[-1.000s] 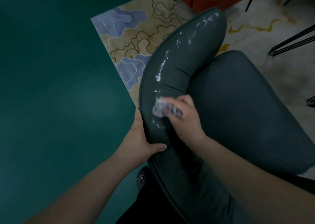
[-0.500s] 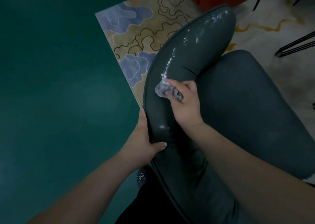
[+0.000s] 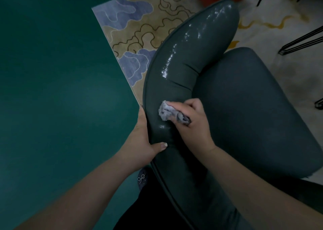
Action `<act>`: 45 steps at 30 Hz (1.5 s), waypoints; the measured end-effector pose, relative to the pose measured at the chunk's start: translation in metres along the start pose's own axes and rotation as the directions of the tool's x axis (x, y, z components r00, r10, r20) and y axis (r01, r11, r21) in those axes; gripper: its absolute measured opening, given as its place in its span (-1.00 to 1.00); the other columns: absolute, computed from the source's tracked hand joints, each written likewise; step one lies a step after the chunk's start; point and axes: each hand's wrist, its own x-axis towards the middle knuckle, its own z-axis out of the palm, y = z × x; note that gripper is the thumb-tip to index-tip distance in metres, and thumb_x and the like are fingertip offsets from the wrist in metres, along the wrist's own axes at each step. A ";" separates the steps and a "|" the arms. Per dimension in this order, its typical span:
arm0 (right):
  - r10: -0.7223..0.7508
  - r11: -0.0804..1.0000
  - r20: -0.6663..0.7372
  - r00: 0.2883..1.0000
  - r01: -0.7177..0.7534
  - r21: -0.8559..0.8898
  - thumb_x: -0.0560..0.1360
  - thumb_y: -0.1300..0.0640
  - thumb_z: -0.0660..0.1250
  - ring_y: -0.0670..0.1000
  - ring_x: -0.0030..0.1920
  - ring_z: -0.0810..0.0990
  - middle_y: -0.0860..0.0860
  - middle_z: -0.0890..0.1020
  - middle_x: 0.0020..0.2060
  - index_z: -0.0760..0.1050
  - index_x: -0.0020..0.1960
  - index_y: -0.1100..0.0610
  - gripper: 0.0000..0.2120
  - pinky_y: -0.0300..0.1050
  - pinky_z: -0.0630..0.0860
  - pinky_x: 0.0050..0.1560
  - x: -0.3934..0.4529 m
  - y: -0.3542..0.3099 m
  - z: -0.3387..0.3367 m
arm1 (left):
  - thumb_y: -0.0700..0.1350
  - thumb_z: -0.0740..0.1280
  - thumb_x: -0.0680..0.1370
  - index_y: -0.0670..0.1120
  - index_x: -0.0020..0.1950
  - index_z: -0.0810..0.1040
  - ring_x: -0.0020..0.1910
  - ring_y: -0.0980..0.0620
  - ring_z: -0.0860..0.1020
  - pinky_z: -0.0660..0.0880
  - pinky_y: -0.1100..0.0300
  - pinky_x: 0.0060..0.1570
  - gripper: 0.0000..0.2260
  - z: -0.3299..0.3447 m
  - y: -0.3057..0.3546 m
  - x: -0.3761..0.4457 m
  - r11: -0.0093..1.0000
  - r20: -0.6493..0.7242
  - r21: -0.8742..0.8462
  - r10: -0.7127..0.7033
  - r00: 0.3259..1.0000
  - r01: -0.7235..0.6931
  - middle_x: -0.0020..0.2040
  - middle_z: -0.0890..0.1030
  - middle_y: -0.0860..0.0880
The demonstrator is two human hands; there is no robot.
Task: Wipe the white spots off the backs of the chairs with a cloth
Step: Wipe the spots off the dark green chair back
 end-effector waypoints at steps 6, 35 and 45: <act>0.191 0.982 -0.143 0.971 -0.190 0.020 0.46 0.32 0.39 -0.13 -0.03 0.46 -0.08 0.38 -0.07 0.57 0.06 -0.12 -0.65 -0.47 0.35 0.09 0.005 0.013 -0.007 | -0.18 0.48 0.41 0.03 0.53 -0.35 0.43 0.13 0.27 0.24 0.25 0.38 0.07 0.001 0.002 0.001 1.000 0.007 0.029 0.009 1.000 -0.009 0.51 0.21 0.10; 0.439 0.898 -0.172 0.882 -0.425 0.114 0.52 0.27 0.34 -0.08 0.00 0.57 0.17 0.50 0.12 0.60 0.10 0.06 -0.79 -0.37 0.47 0.11 0.018 -0.006 -0.007 | -0.19 0.48 0.42 0.00 0.53 -0.35 0.45 0.09 0.25 0.23 0.12 0.42 0.06 -0.005 0.007 -0.001 1.000 0.069 -0.011 0.015 0.998 -0.014 0.52 0.20 0.05; 0.022 0.996 0.018 1.000 -0.020 -0.083 0.43 0.28 0.43 0.01 -0.03 0.47 0.00 0.38 -0.07 0.62 0.14 -0.05 -0.64 -0.25 0.44 0.07 0.010 -0.026 0.017 | -0.24 0.46 0.45 0.19 0.53 -0.29 0.19 0.34 0.47 0.49 0.18 0.21 0.03 -0.019 -0.009 -0.001 0.979 0.204 -0.199 -0.004 0.979 0.045 0.28 0.40 0.33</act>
